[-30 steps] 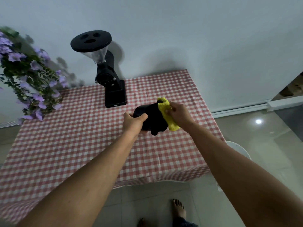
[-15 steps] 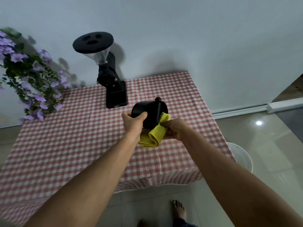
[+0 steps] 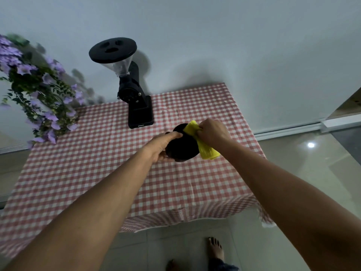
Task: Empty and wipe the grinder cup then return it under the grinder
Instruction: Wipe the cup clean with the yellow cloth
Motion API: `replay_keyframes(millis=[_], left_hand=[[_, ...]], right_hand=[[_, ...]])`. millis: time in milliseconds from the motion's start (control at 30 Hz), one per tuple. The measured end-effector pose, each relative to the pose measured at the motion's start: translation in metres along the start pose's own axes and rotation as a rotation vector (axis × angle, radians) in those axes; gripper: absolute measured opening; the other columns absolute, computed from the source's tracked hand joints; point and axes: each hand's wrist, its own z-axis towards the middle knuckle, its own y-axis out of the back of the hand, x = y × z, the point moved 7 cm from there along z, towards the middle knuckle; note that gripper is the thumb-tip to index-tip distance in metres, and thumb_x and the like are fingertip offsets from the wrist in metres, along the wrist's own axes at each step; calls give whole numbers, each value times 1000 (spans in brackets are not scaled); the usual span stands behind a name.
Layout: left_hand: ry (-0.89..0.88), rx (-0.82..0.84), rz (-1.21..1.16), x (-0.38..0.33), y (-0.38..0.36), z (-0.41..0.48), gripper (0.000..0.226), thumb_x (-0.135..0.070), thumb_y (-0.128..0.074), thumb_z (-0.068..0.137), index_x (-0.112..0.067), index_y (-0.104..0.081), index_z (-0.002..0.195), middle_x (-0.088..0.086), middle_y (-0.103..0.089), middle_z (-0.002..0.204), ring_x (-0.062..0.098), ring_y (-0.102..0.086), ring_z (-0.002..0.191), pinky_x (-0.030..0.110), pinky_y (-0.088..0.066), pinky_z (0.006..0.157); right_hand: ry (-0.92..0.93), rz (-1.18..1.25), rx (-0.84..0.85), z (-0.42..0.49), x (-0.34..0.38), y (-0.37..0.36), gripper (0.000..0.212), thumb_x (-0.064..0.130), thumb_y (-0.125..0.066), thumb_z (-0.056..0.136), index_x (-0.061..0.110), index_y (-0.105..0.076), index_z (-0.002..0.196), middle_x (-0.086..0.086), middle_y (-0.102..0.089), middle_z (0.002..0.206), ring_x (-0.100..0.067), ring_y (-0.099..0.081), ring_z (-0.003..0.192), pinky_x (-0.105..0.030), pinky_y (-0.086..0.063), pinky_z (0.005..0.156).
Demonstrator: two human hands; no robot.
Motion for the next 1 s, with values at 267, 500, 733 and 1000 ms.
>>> replay_keyframes(millis=[267, 500, 733, 1000], left_hand=[[36, -73, -243, 20, 2, 4, 35, -39, -76, 83, -21, -61, 108, 11, -60, 112, 28, -62, 99, 48, -63, 74], [16, -115, -354, 24, -10, 8, 38, -31, -74, 85, -15, -59, 116, 13, -62, 109, 31, -64, 91, 56, -62, 74], [71, -47, -361, 39, -22, 9, 45, -38, -70, 91, -18, -53, 128, 14, -55, 121, 30, -61, 92, 54, -60, 84], [40, -120, -375, 47, -23, 16, 53, -22, -73, 91, -19, -53, 140, 15, -55, 143, 38, -62, 119, 45, -64, 60]], right_hand=[[-110, 636, 120, -4, -20, -10, 18, 27, -72, 85, 10, -74, 93, -12, -73, 87, -21, -68, 80, -39, -60, 69], [-249, 687, 74, -14, -28, -35, 19, 29, -58, 95, 14, -68, 98, -7, -71, 94, -23, -69, 85, -43, -60, 76], [-469, 1012, 18, -20, -47, -48, 21, 30, -62, 94, 11, -69, 100, -5, -70, 91, -21, -67, 86, -36, -57, 75], [-479, 721, -73, -17, -55, -54, 24, 29, -52, 98, 9, -66, 94, -3, -64, 82, -23, -64, 84, -43, -56, 81]])
